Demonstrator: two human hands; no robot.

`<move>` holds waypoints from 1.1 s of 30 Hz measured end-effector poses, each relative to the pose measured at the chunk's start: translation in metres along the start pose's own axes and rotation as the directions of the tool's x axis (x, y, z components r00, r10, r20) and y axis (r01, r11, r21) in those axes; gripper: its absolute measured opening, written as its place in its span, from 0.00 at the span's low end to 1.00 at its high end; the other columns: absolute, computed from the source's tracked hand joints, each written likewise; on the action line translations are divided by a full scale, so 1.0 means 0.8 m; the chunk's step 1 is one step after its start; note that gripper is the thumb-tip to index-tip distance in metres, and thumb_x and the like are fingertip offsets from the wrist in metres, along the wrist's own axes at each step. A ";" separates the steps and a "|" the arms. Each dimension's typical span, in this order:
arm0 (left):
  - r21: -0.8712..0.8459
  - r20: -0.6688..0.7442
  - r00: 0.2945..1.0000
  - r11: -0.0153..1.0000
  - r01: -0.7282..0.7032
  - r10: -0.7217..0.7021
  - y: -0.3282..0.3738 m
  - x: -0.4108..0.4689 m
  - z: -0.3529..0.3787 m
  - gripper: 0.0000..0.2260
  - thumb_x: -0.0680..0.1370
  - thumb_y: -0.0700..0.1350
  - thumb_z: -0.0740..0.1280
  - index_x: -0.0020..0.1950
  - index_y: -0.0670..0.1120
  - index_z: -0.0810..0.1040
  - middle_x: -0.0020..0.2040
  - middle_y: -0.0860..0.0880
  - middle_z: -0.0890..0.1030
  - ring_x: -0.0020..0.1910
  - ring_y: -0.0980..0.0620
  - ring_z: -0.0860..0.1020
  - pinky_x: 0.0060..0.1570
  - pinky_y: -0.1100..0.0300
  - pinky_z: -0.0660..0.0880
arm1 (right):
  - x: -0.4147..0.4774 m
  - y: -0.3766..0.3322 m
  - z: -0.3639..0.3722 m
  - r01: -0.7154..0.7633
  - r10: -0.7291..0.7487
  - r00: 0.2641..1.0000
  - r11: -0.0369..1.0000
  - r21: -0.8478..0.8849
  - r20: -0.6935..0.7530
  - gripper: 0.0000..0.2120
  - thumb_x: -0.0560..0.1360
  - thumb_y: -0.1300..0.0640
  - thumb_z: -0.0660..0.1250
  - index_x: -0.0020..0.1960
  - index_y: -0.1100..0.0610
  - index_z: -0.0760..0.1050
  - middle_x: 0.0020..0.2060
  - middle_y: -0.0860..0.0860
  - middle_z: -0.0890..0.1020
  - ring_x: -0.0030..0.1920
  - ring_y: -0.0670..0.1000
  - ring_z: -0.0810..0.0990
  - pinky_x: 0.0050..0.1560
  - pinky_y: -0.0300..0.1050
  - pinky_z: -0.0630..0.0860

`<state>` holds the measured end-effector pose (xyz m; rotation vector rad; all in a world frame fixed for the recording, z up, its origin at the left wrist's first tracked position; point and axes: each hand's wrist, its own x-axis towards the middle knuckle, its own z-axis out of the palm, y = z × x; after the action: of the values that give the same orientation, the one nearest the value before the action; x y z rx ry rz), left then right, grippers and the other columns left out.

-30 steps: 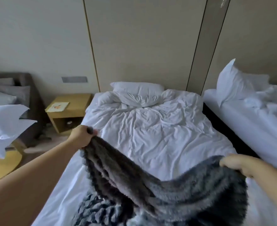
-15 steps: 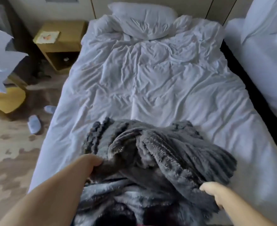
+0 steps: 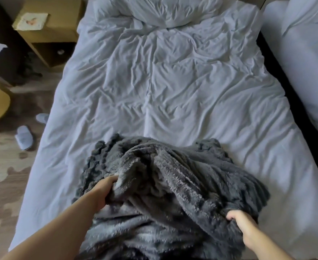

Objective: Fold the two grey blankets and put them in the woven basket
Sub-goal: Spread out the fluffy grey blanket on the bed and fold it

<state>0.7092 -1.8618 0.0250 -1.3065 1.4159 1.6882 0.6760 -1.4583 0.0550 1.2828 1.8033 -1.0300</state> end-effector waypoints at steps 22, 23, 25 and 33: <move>-0.311 -0.156 0.757 0.696 -0.648 0.635 0.774 0.182 0.033 0.34 0.75 0.69 0.54 0.74 0.50 0.65 0.70 0.47 0.69 0.67 0.48 0.70 0.62 0.49 0.67 | 0.069 -0.883 0.042 0.370 -0.752 0.636 0.494 0.787 0.172 0.33 0.78 0.43 0.61 0.76 0.57 0.56 0.73 0.57 0.65 0.73 0.60 0.64 0.66 0.57 0.67; -0.201 -0.243 0.740 0.714 -0.671 0.627 0.761 0.206 0.025 0.31 0.76 0.67 0.57 0.72 0.50 0.69 0.66 0.47 0.72 0.64 0.49 0.71 0.60 0.50 0.68 | 0.089 -0.875 0.048 0.390 -0.729 0.656 0.547 0.740 0.193 0.26 0.79 0.45 0.60 0.72 0.56 0.64 0.68 0.56 0.72 0.70 0.59 0.69 0.61 0.55 0.71; 0.018 -0.404 0.681 0.749 -0.662 0.611 0.720 0.250 0.003 0.23 0.76 0.61 0.63 0.62 0.45 0.77 0.50 0.46 0.77 0.50 0.50 0.72 0.48 0.56 0.73 | 0.129 -0.847 0.061 0.422 -0.666 0.717 0.648 0.634 0.204 0.13 0.80 0.49 0.57 0.58 0.55 0.73 0.58 0.53 0.78 0.64 0.56 0.74 0.57 0.50 0.72; 0.435 -0.446 0.825 0.889 -0.139 0.347 0.491 0.326 -0.038 0.22 0.69 0.59 0.74 0.50 0.43 0.76 0.40 0.41 0.79 0.38 0.45 0.77 0.39 0.55 0.73 | 0.274 -0.632 0.099 0.317 -0.425 0.832 0.892 -0.324 -0.357 0.23 0.71 0.49 0.73 0.56 0.67 0.76 0.52 0.65 0.80 0.50 0.64 0.78 0.51 0.55 0.77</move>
<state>0.2799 -2.0397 -0.0610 -1.4445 2.1914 1.1380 0.1379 -1.5383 -0.0638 1.0677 2.5069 -0.7126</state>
